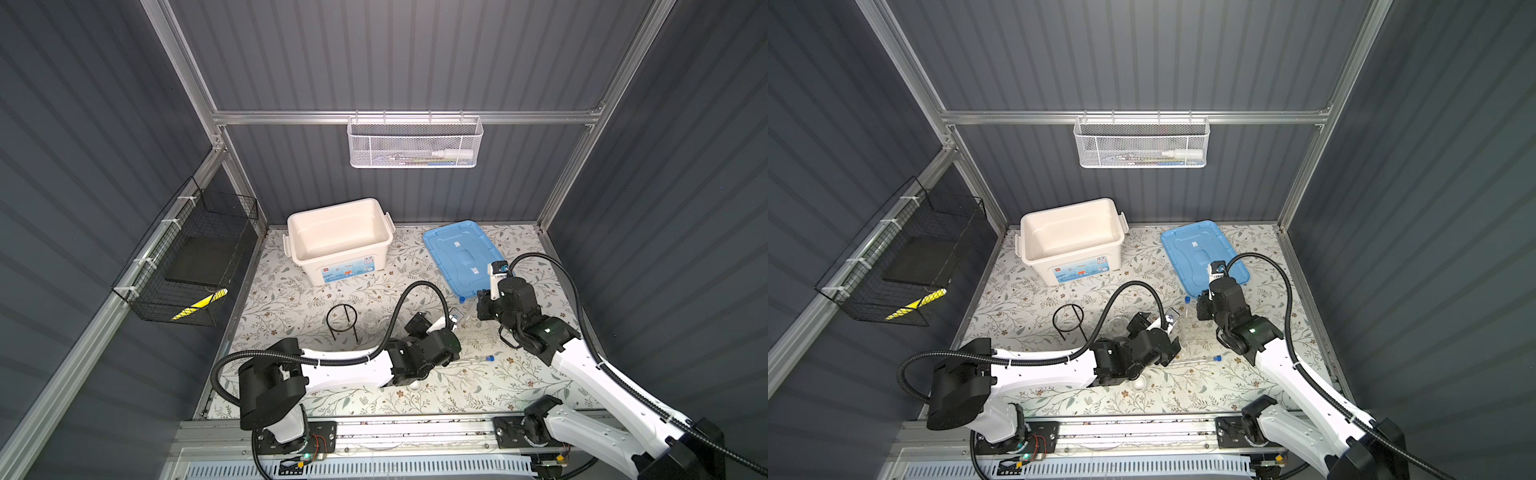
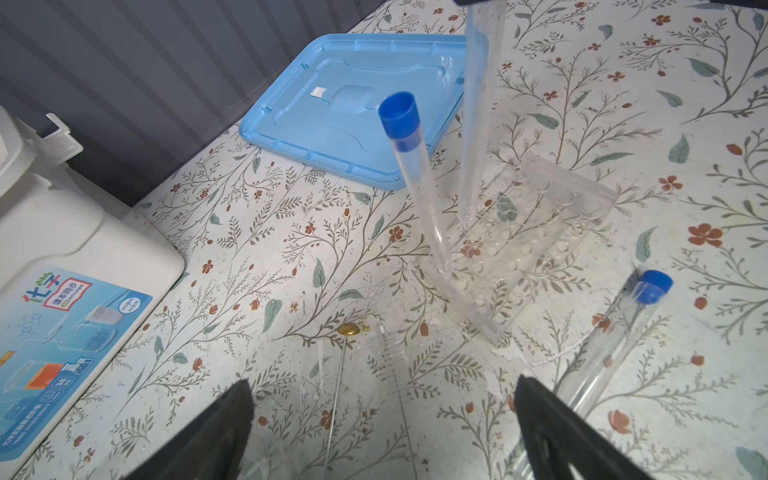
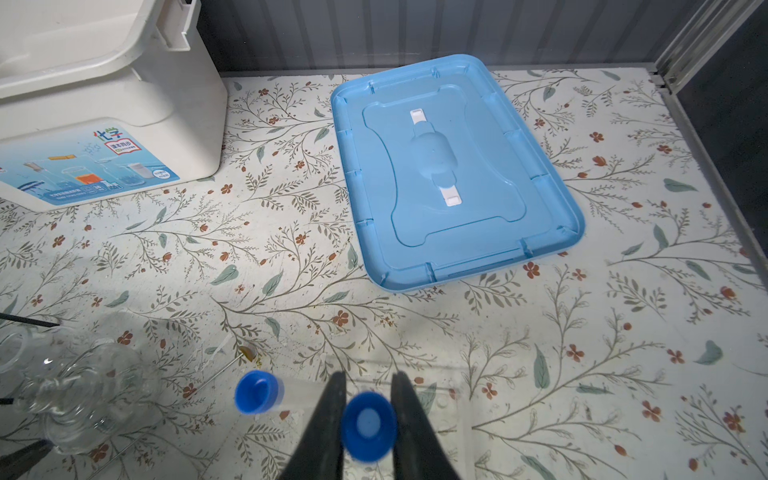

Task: Organize the chemistry lab equipment
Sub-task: 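Lower the right gripper's tube toward the rack while the left gripper withdraws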

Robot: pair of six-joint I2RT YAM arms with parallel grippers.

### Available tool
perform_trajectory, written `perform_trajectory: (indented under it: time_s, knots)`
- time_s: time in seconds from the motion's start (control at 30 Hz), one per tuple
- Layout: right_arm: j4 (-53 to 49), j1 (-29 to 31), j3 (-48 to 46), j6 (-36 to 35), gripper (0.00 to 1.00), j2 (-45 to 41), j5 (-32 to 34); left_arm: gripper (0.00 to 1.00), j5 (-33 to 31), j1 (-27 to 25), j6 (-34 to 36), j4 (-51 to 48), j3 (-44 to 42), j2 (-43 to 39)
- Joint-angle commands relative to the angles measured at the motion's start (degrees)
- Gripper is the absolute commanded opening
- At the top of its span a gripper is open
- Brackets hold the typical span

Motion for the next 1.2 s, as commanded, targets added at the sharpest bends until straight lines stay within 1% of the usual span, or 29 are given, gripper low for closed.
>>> perform_trajectory:
  time_s: [0.0, 0.3, 0.7, 0.9, 1.17]
  knots:
    - [0.9, 0.3, -1.0, -1.0, 0.21, 0.7, 0.8, 1.00, -0.3, 0.0, -0.7, -0.7, 2.0, 1.1]
    - [0.3, 0.4, -1.1, -1.9, 0.21, 1.3, 2.2, 1.00, -0.2, 0.1, -0.6, -0.9, 2.3, 1.8]
    - [2.3, 0.7, -2.2, -1.9, 0.20, 2.0, 2.8, 1.00, -0.4, 0.0, -0.6, -1.4, 2.3, 1.8]
    - [2.1, 1.3, -2.8, -3.4, 0.22, 2.4, 2.4, 1.00, -0.5, 0.0, -0.7, -1.4, 2.1, 1.8]
    - [2.1, 2.2, -2.9, -3.6, 0.25, 2.3, 2.2, 1.00, -0.5, 0.0, -0.7, -1.2, 2.1, 2.0]
